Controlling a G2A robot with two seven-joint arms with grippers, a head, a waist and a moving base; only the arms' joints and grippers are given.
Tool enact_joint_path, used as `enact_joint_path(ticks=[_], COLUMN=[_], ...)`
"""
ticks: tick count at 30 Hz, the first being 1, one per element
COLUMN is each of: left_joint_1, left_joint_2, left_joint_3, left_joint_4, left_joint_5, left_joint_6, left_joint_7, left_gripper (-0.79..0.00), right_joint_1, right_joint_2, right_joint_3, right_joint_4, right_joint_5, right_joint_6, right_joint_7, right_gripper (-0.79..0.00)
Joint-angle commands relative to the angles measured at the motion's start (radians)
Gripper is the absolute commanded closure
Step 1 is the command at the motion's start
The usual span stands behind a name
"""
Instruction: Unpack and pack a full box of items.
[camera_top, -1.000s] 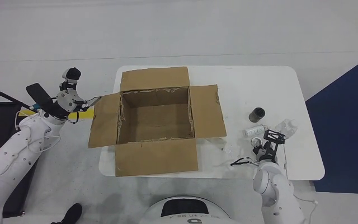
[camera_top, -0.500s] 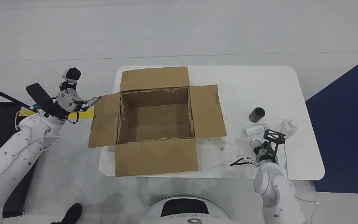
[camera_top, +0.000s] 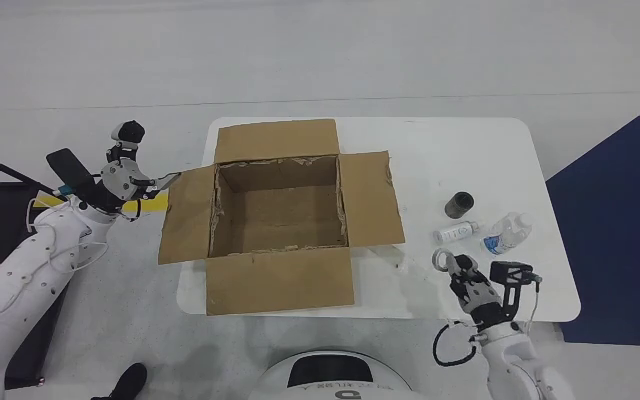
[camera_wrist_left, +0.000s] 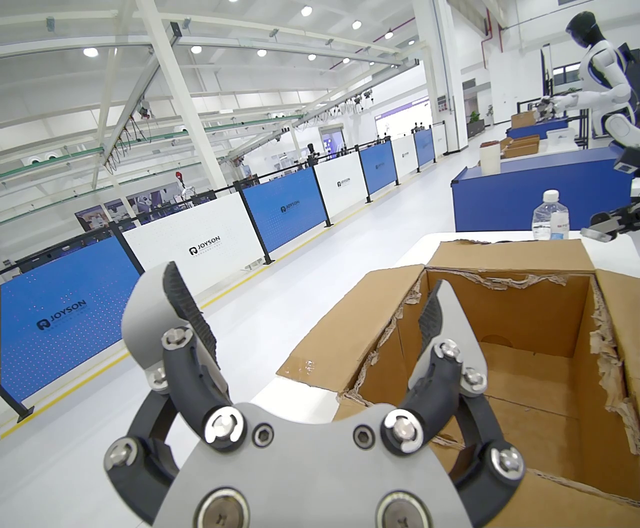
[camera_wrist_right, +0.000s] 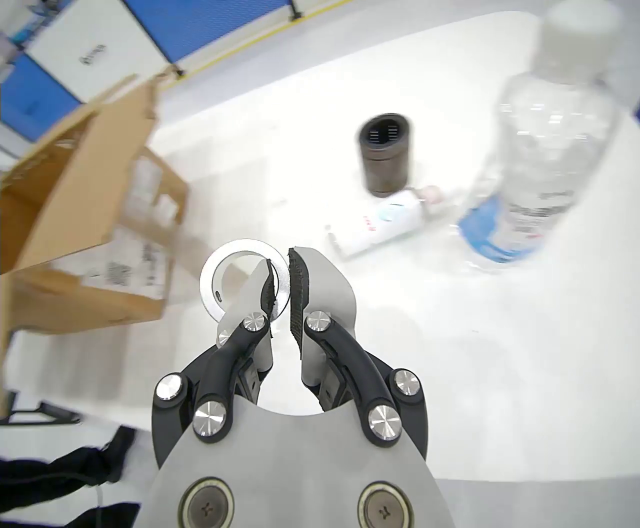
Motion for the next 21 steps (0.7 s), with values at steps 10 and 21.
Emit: enact_joint_path(ticks=[10, 21], left_joint_1=[0.000, 0.000], left_joint_2=[0.000, 0.000], left_joint_3=[0.000, 0.000], left_joint_4=[0.000, 0.000], left_joint_5=[0.000, 0.000], left_joint_6=[0.000, 0.000], left_joint_7=[0.000, 0.000], left_gripper=[-0.785, -0.785], right_joint_1=[0.040, 0.038], right_joint_2=[0.004, 0.004], right_joint_3=[-0.043, -0.040], right_joint_4=[-0.043, -0.043], right_joint_5=[0.097, 0.106], right_joint_6=[-0.004, -0.005], right_joint_7=[0.021, 0.022], right_gripper=[0.000, 0.000])
